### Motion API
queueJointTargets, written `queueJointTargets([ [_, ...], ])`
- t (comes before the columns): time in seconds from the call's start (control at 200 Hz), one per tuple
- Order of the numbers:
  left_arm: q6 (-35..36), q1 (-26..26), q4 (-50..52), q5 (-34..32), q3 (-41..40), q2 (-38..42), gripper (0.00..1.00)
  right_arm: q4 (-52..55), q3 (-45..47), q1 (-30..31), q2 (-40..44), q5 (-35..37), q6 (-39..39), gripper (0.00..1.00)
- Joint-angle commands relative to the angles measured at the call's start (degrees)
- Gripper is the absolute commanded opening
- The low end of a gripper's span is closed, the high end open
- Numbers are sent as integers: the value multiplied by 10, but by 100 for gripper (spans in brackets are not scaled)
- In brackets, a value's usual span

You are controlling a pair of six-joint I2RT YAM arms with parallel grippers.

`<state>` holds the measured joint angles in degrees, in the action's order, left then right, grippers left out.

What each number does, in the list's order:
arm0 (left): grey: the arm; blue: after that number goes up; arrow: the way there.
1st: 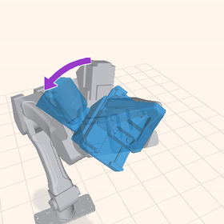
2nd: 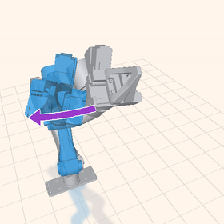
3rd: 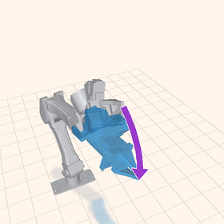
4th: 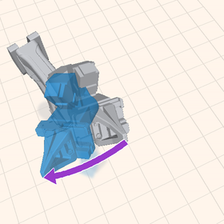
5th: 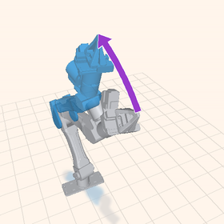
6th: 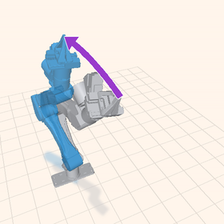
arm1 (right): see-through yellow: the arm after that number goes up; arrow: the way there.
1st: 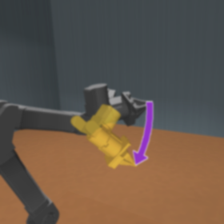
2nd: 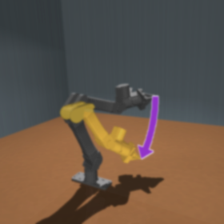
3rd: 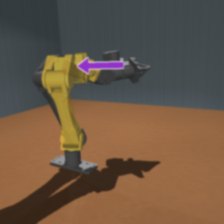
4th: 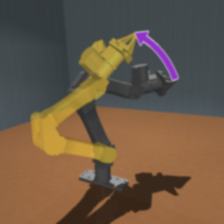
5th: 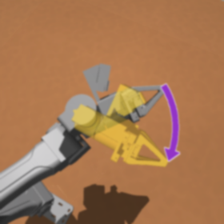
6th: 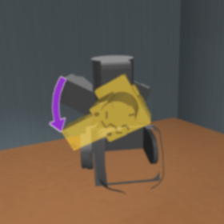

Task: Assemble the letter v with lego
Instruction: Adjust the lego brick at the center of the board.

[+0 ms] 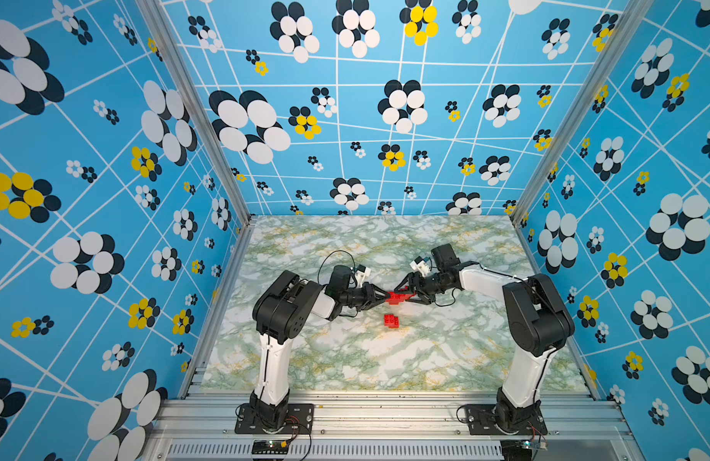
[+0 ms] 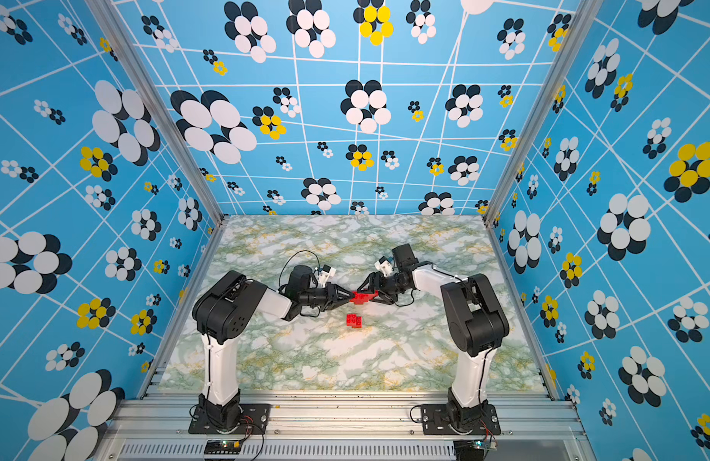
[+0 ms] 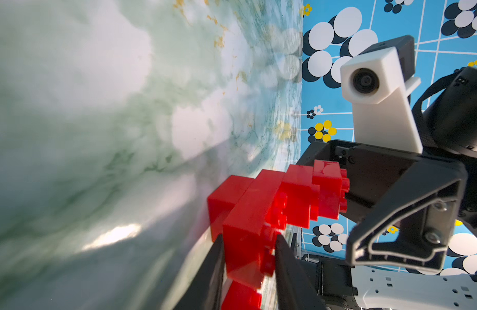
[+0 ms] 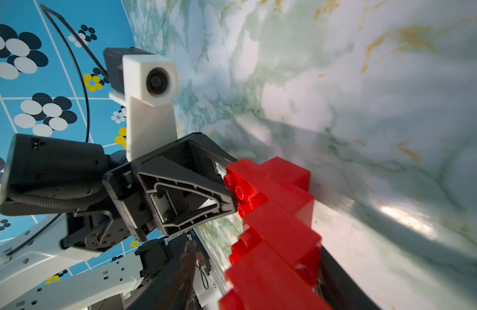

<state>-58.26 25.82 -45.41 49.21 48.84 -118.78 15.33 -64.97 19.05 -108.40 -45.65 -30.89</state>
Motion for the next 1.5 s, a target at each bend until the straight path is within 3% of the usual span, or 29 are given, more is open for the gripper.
queueJointTargets([
  [0.0, 9, -4, 3, 7, 2, -2, 32, -27, 15, -4, 2, -21, -11, 68],
  [0.25, 8, -3, -1, 7, 3, -3, 32, -39, 24, -6, 2, -14, -11, 63],
  [0.425, 4, -3, -8, 7, 1, -5, 32, -99, 54, -15, 10, -43, -39, 71],
  [0.785, -20, -2, -53, 8, -9, -17, 32, -352, 147, -30, 15, -107, -179, 74],
  [1.494, -72, 2, -130, -34, -45, -27, 31, -378, 191, -23, 30, -83, -209, 73],
])
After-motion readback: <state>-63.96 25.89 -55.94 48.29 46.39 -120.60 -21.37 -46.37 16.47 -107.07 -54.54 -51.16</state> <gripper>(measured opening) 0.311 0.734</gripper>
